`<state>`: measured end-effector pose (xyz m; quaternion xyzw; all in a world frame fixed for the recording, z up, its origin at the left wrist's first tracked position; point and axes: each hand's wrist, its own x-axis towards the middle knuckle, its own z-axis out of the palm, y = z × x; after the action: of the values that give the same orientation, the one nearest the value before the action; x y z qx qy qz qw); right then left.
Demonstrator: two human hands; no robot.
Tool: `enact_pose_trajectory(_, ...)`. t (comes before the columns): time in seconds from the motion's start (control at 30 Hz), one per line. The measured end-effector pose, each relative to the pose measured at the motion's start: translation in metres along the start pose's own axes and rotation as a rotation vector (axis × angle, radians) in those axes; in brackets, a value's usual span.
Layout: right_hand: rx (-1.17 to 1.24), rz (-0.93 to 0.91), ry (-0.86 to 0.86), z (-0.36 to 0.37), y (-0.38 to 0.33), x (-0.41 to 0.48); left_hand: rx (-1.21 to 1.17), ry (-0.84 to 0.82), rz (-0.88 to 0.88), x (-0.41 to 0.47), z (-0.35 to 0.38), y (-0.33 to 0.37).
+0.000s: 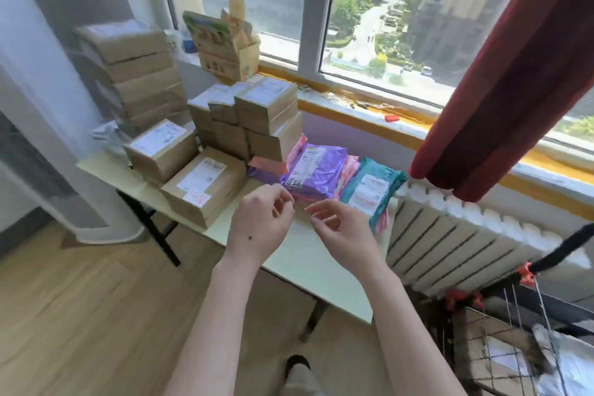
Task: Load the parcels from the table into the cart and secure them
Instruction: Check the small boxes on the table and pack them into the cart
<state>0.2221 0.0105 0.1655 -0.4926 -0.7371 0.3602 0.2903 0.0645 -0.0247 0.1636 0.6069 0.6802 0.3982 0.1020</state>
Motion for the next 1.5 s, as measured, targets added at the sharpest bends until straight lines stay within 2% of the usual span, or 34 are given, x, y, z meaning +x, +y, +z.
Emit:
enact_pose_trajectory(0.3,0.013,-0.132,-0.21,0.075,-0.021,0.101,0.047,0.16,-0.33,0.046,-0.045,-0.095)
enact_pose_trajectory(0.47,0.014,-0.14,-0.339,0.122,-0.022,0.14,0.069,0.195,-0.467,0.059,-0.057,-0.136)
enact_pose_trajectory(0.57,0.014,-0.124,-0.342,0.151,-0.023,0.157,0.077,0.174,-0.518,0.065,-0.059,-0.167)
enact_pose_trajectory(0.67,0.003,-0.039,-0.32,0.179,-0.023,0.17,0.102,0.15,-0.556,0.075,-0.061,-0.207)
enact_pose_trajectory(0.8,0.072,0.142,-0.263,0.213,-0.017,0.187,0.082,0.084,-0.702,0.087,-0.052,-0.266)
enact_pose_trajectory(0.93,0.211,0.42,-0.105,0.245,-0.006,0.2,0.053,-0.099,-0.756,0.096,-0.049,-0.316)
enact_pose_trajectory(1.1,0.29,0.689,-0.108,0.295,0.014,0.202,0.019,-0.35,-0.768,0.11,-0.046,-0.358)
enact_pose_trajectory(1.2,0.331,0.742,-0.12,0.321,0.016,0.2,-0.01,-0.442,-0.751,0.116,-0.041,-0.372)
enact_pose_trajectory(1.3,0.383,0.781,-0.036,0.337,0.014,0.196,-0.049,-0.493,-0.718,0.117,-0.038,-0.378)
enact_pose_trajectory(1.5,0.448,0.912,-0.028,0.344,0.02,0.185,-0.203,-0.477,-0.735,0.115,-0.036,-0.378)
